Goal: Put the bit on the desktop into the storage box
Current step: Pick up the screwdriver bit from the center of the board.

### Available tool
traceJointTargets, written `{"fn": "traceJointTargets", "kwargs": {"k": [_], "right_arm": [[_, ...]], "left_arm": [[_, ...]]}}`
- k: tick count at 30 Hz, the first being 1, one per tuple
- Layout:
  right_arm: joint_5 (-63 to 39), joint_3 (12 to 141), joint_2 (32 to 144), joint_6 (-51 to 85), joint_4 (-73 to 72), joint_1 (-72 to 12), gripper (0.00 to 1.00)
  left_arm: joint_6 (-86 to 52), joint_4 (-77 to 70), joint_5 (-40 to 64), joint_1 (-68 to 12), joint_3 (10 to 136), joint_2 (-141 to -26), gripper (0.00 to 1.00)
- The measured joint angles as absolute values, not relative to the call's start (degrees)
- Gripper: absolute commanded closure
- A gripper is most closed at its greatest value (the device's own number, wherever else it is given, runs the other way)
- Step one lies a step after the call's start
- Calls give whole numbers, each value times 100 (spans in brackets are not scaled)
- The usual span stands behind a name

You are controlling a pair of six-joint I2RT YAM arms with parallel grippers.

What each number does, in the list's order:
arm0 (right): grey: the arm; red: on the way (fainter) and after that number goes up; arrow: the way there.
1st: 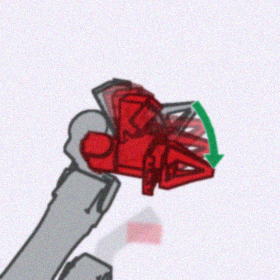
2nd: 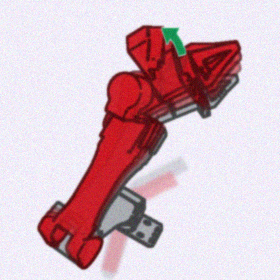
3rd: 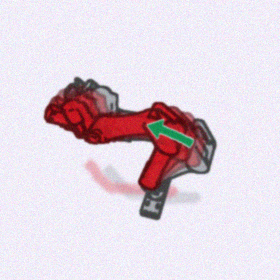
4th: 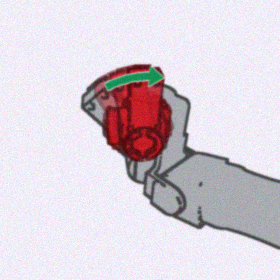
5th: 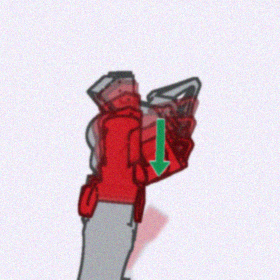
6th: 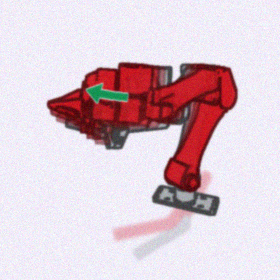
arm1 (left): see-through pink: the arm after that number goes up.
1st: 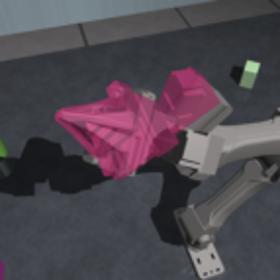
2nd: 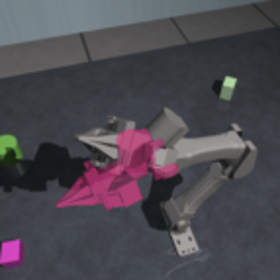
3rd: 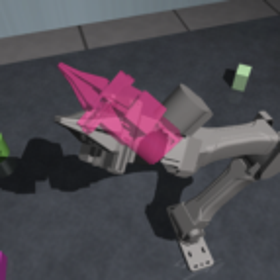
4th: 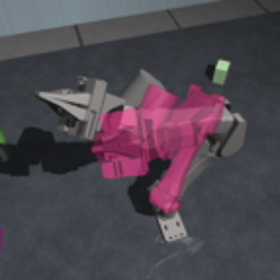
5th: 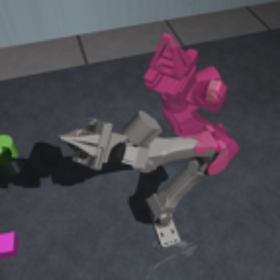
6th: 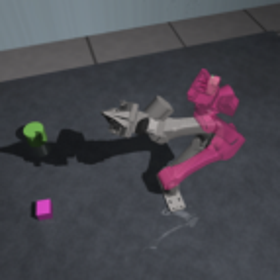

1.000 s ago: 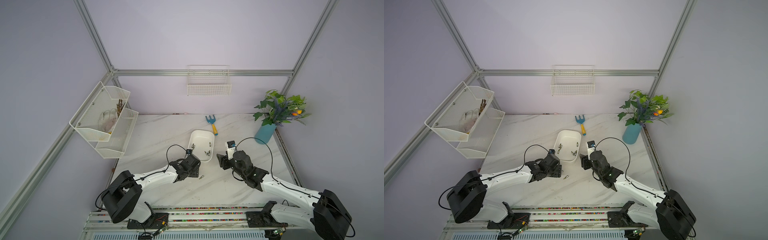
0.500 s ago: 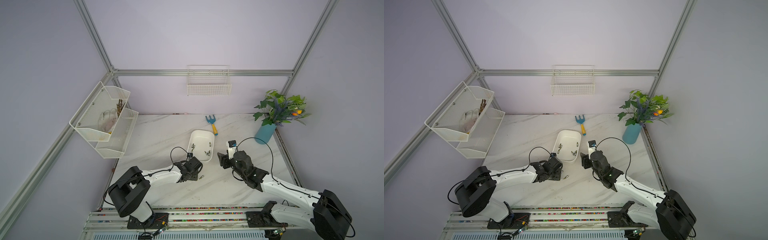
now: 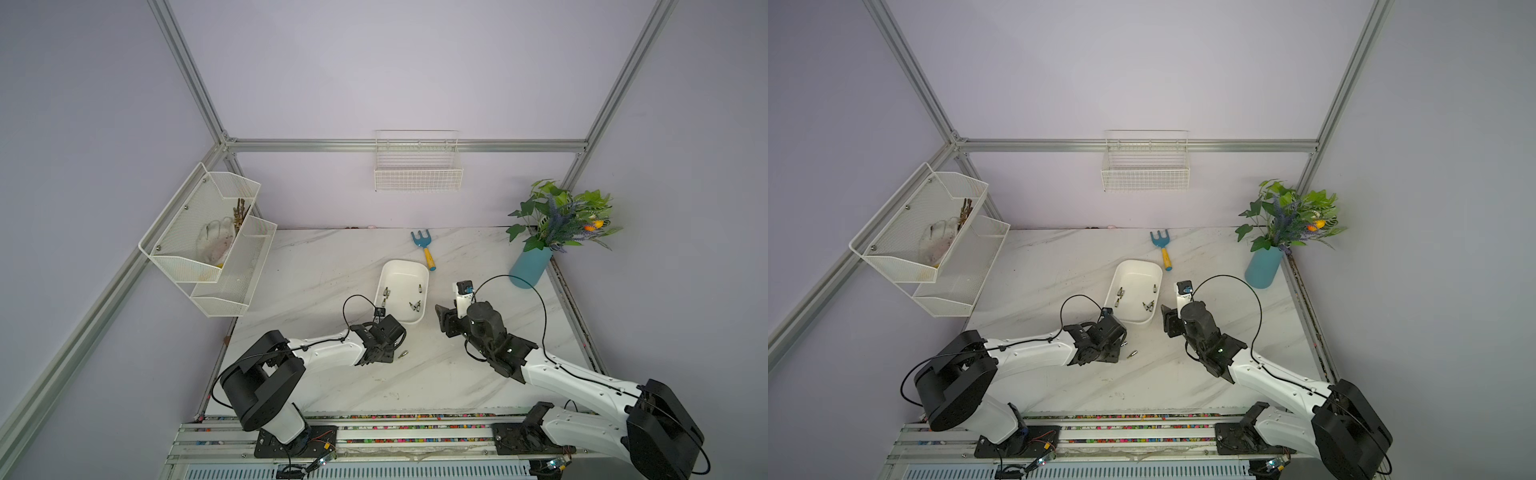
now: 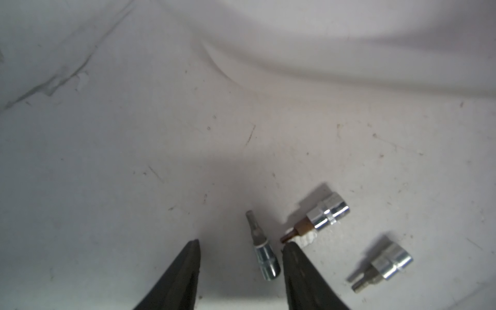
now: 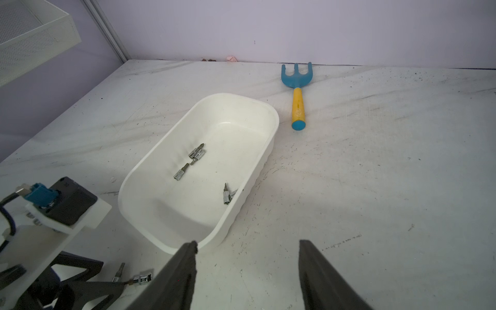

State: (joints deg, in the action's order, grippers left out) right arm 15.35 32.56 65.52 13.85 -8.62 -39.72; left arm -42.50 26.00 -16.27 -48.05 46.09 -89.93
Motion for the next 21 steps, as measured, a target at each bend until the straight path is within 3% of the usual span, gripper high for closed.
{"fn": "traceJointTargets", "kwargs": {"k": [21], "right_arm": [[1559, 3256, 6552, 1385, -867, -3972, 36]], "left_arm": [[-4305, 2709, -1686, -4807, 4604, -9002, 80]]}}
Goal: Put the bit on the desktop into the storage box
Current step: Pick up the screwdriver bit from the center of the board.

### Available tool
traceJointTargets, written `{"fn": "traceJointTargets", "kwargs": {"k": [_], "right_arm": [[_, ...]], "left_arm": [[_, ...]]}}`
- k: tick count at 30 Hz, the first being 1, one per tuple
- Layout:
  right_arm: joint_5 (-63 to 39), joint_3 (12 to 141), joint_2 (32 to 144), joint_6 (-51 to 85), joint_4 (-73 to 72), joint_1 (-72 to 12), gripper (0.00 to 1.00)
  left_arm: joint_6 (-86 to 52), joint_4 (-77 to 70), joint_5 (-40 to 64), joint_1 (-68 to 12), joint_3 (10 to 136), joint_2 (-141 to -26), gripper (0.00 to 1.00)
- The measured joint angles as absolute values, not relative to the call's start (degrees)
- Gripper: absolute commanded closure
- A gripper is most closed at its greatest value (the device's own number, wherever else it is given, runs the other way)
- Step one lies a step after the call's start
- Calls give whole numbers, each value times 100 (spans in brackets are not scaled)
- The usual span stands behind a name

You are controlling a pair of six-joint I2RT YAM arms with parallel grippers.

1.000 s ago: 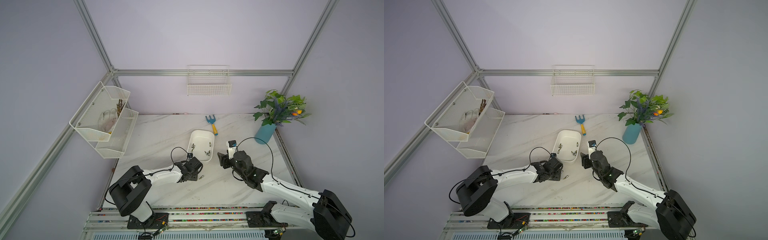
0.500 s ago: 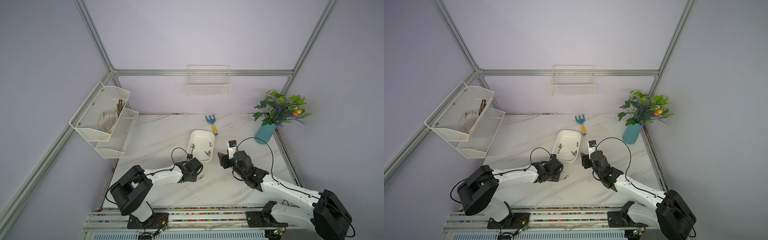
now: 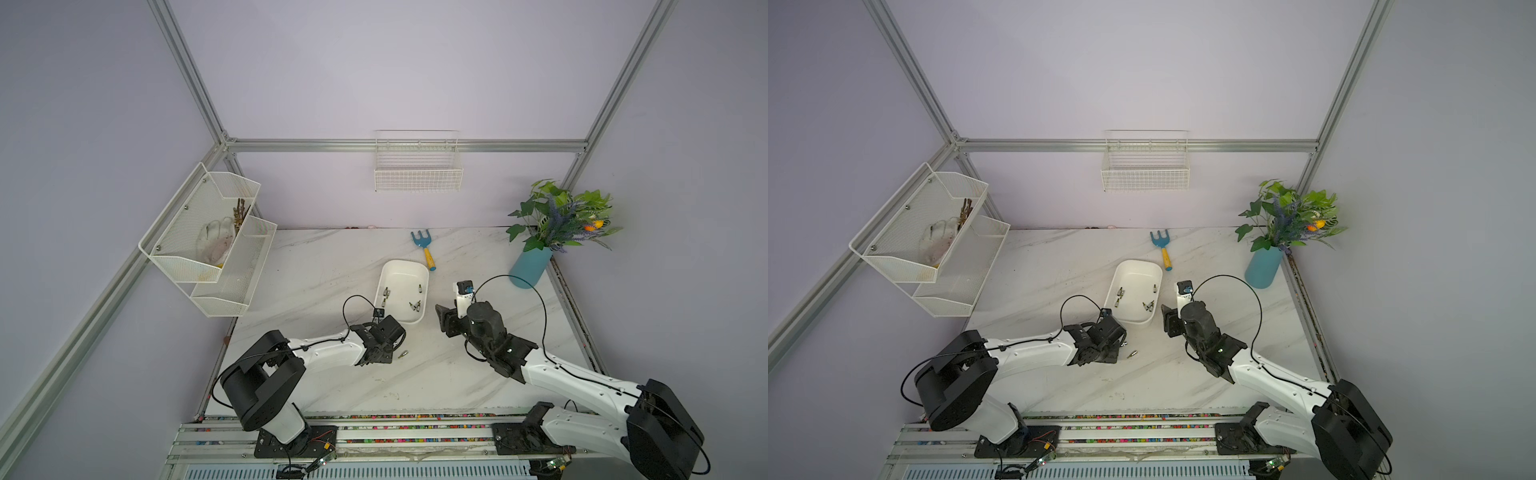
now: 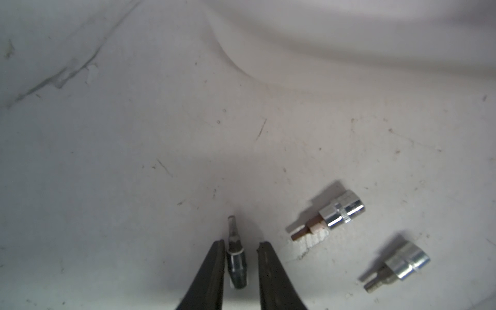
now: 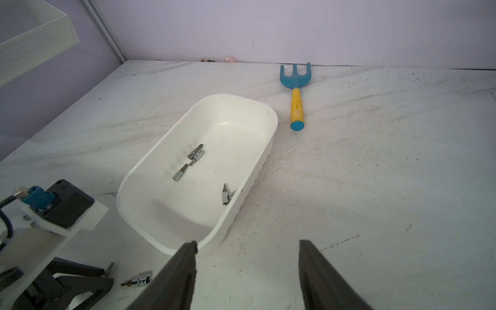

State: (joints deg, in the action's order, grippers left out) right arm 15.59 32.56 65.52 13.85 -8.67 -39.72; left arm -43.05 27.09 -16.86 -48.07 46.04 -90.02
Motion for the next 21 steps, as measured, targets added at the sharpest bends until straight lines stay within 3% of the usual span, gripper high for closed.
{"fn": "traceJointTargets", "kwargs": {"k": [21], "right_arm": [[1562, 3256, 6552, 1385, -943, -3972, 36]], "left_arm": [[-4429, 2998, -1747, -4807, 4646, -8541, 84]]}}
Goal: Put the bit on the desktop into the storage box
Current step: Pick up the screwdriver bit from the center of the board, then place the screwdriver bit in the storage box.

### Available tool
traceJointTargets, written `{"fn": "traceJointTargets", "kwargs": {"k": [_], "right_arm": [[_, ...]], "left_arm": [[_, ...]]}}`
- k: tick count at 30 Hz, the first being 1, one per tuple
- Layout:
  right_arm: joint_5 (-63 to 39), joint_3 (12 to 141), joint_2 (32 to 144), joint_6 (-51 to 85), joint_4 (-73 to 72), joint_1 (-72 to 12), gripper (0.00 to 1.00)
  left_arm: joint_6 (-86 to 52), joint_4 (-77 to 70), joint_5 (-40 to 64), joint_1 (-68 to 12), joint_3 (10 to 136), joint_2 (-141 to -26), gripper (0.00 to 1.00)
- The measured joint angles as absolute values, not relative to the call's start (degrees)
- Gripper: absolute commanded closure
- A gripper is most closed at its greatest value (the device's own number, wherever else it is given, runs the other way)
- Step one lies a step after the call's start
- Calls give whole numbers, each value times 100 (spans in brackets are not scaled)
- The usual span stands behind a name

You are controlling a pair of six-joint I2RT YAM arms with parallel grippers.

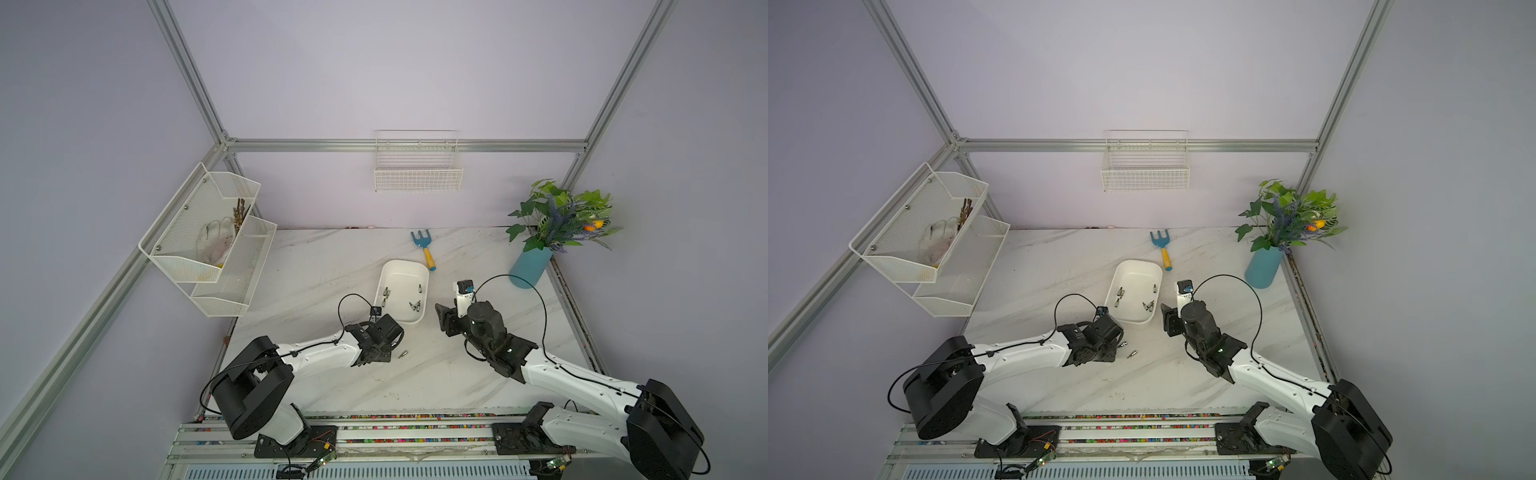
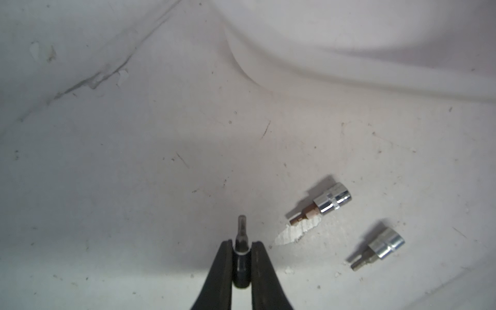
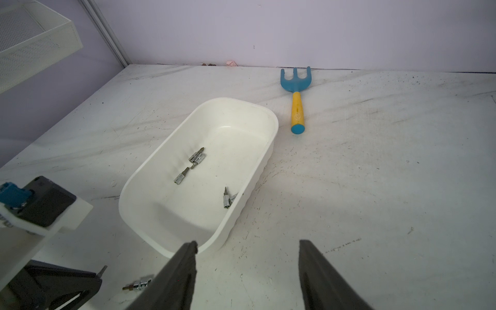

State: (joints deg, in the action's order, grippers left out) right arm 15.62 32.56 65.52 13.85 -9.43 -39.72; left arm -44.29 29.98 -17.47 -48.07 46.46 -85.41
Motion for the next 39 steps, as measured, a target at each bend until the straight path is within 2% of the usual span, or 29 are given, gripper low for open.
{"fn": "traceJointTargets", "kwargs": {"k": [12, 27, 28, 33, 39], "right_arm": [[1559, 3256, 6552, 1385, -943, -3972, 36], [1551, 3179, 6543, 1376, -956, -3972, 36], [1540, 3179, 6543, 1365, -954, -3972, 36], [1411, 3179, 6543, 1284, -961, -3972, 36], [1256, 3179, 6545, 1232, -987, -3972, 36]], "left_arm": [[-3793, 3057, -1874, -4595, 5944, -8377, 83], [-2982, 2104, -1350, -3785, 7111, -10084, 83], [-2941, 2051, -1313, -3754, 7144, -10151, 80], [-2814, 1916, -1087, -3634, 7247, -10333, 48], [-2733, 1844, -919, -3575, 7161, -10226, 30]]}}
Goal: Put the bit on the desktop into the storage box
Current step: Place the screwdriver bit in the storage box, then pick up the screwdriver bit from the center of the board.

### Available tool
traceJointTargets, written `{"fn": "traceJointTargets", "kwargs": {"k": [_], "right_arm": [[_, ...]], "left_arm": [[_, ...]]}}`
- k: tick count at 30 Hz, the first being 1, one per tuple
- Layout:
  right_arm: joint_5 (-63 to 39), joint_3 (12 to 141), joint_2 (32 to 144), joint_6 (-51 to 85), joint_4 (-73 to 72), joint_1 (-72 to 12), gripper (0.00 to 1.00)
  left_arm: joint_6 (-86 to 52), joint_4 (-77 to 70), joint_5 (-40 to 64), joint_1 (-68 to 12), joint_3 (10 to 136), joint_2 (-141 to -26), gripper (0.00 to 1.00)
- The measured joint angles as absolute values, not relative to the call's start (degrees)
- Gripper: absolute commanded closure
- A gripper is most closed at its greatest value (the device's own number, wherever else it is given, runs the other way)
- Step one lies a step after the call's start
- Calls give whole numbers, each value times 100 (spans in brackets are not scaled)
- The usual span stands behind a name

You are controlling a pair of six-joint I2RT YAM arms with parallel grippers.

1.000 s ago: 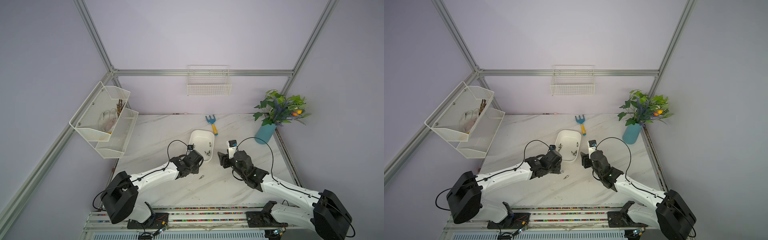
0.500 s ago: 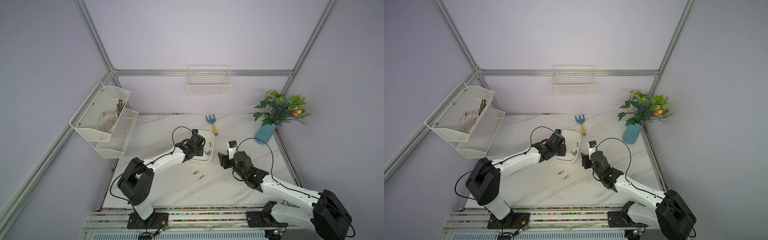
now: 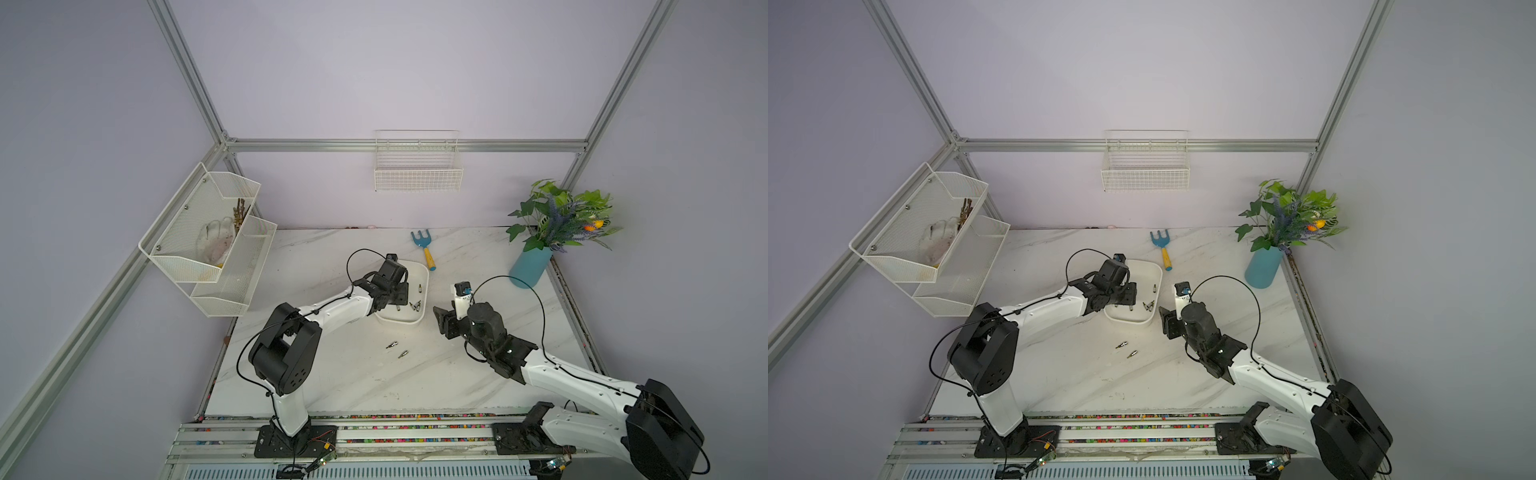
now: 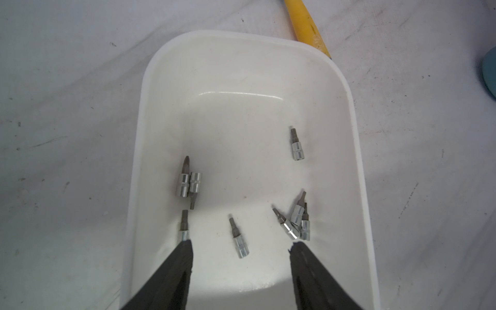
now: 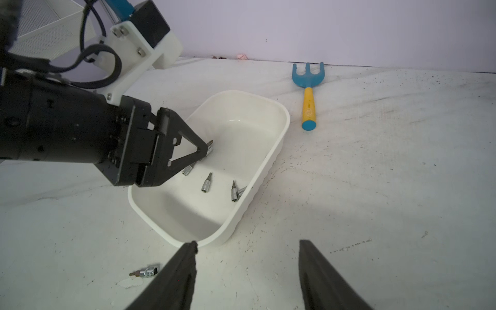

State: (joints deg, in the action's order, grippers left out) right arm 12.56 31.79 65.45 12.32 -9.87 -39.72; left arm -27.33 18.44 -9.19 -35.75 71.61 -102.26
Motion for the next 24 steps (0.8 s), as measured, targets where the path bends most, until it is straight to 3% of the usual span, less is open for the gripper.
{"fn": "traceJointTargets", "kwargs": {"k": [4, 9, 13, 15, 24], "right_arm": [[1260, 3179, 6545, 1232, -987, -3972, 36], [1396, 3173, 6539, 1251, -996, -3972, 36], [1597, 3076, 6436, 1326, -1044, -3972, 20], [1712, 3050, 6388, 1389, -1048, -3972, 1], [2342, 3028, 6320, 1741, -1063, -3940, 0]], "left_arm": [[-2672, 1831, -731, -3575, 6718, -9653, 20], [-2558, 1758, -399, -3601, 6027, -8739, 0], [-2443, 1747, -196, -3771, 5478, -8079, 0], [-2423, 1752, -67, -3883, 5310, -7856, 0], [-2287, 1758, 283, -4528, 4980, -7732, 0]]}}
